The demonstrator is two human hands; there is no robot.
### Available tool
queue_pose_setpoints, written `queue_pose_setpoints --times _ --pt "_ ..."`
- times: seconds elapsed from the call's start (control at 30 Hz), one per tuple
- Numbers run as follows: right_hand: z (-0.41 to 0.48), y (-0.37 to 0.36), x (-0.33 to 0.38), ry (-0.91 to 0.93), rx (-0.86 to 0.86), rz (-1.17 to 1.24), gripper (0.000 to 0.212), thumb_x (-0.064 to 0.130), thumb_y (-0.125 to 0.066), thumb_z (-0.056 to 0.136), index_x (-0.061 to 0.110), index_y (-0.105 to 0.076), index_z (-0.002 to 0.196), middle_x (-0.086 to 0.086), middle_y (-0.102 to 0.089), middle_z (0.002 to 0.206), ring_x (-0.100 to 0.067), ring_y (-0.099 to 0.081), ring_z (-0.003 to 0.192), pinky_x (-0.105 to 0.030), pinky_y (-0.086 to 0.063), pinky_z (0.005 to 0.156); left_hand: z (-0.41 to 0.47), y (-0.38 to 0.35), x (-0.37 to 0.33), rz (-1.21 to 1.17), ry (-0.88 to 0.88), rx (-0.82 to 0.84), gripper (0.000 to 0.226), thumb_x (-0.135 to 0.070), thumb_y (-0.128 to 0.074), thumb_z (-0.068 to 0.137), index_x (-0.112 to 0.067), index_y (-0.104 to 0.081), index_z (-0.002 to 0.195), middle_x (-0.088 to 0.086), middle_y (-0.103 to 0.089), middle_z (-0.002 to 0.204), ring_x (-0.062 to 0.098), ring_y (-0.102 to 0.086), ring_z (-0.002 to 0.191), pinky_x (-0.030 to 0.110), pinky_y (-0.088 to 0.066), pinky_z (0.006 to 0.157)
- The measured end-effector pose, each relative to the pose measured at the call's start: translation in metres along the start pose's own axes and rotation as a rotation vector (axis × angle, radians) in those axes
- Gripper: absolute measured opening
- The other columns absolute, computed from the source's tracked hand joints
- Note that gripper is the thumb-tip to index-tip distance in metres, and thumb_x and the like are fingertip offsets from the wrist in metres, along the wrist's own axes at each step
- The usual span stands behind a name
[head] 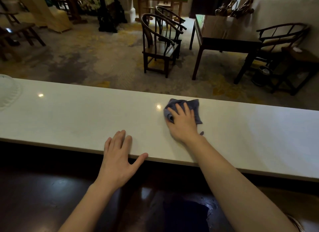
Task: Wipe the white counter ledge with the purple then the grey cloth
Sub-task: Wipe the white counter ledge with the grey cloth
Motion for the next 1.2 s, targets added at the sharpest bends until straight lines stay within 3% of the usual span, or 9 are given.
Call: queue_pose_setpoints --times 0.33,0.5,0.67,0.77,0.87,1.0,1.1,1.2 --pt "-0.019 -0.031 0.074 0.41 0.075 0.121 0.053 0.045 -0.044 0.101 0.031 -0.04 0.152 -0.001 -0.027 0.167 -0.025 -0.004 0.156 -0.046 0.002 0.126 0.001 0.003 -0.003 0.031 -0.011 -0.022 0.08 -0.072 -0.045 0.083 -0.007 -0.052 0.129 0.02 -0.042 0.15 0.034 -0.033 0.143 0.051 -0.021 0.118" --pt "-0.035 -0.025 0.08 0.439 0.15 0.286 0.049 0.041 -0.048 0.102 0.029 -0.045 0.149 0.002 -0.033 0.164 -0.019 -0.009 0.156 -0.041 -0.001 0.126 0.001 0.003 -0.003 0.024 -0.024 -0.029 0.084 -0.071 -0.043 0.083 -0.008 -0.047 0.139 0.018 -0.042 0.15 0.031 -0.033 0.144 0.05 -0.019 0.119" --pt "-0.041 0.0 0.081 0.312 0.152 0.478 0.044 0.034 -0.048 0.104 0.023 -0.049 0.147 -0.002 -0.044 0.158 -0.02 -0.023 0.152 -0.05 -0.01 0.126 0.003 0.009 -0.003 -0.053 0.0 -0.017 0.079 -0.07 -0.047 0.081 -0.007 -0.053 0.128 0.016 -0.041 0.15 0.031 -0.034 0.141 0.047 -0.02 0.119" --pt "-0.052 0.02 0.078 0.301 0.05 0.584 0.03 0.036 -0.047 0.103 0.034 -0.06 0.13 0.002 -0.064 0.132 -0.02 -0.055 0.125 -0.041 -0.043 0.107 0.006 0.019 0.0 -0.306 0.088 -0.049 0.072 -0.061 -0.062 0.082 -0.012 -0.052 0.133 0.007 -0.047 0.145 0.024 -0.044 0.134 0.037 -0.034 0.111" --pt "-0.06 0.038 0.072 0.196 0.068 0.745 0.023 0.044 -0.048 0.1 0.043 -0.063 0.117 0.009 -0.069 0.11 -0.013 -0.065 0.102 -0.032 -0.051 0.088 0.014 0.032 0.0 -0.683 0.25 -0.112 0.072 -0.056 -0.07 0.08 -0.023 -0.045 0.139 -0.009 -0.048 0.137 0.008 -0.047 0.125 0.022 -0.038 0.096" --pt "-0.074 0.053 0.064 0.065 0.161 1.163 0.023 0.043 -0.058 0.096 0.035 -0.073 0.113 0.006 -0.078 0.112 -0.01 -0.07 0.109 -0.034 -0.051 0.097 0.03 0.045 -0.017 -1.061 0.27 -0.066 0.061 -0.048 -0.073 0.08 -0.023 -0.054 0.132 -0.007 -0.064 0.13 0.007 -0.058 0.12 0.028 -0.044 0.099" --pt "-0.091 0.063 0.06 0.029 0.337 1.455 0.022 0.041 -0.062 0.096 0.032 -0.075 0.112 0.0 -0.076 0.119 -0.017 -0.07 0.115 -0.034 -0.055 0.094 0.03 0.052 -0.034 -1.349 0.225 0.085 0.043 -0.046 -0.071 0.08 -0.021 -0.069 0.115 -0.001 -0.075 0.113 0.013 -0.068 0.108 0.023 -0.052 0.08" --pt "-0.104 0.068 0.054 -0.005 0.364 1.57 0.027 0.04 -0.06 0.098 0.026 -0.074 0.117 -0.005 -0.074 0.125 -0.022 -0.068 0.118 -0.036 -0.055 0.095 0.024 0.057 -0.047 -1.436 0.226 0.056 0.034 -0.043 -0.073 0.078 -0.016 -0.075 0.098 0.007 -0.078 0.101 0.022 -0.073 0.098 0.025 -0.056 0.07"
Point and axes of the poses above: each hand's wrist, its own z-axis towards the middle knuckle, its own y-axis out of the back of the hand, x = y × z, the point moved 3 cm from there along z, towards the middle knuckle
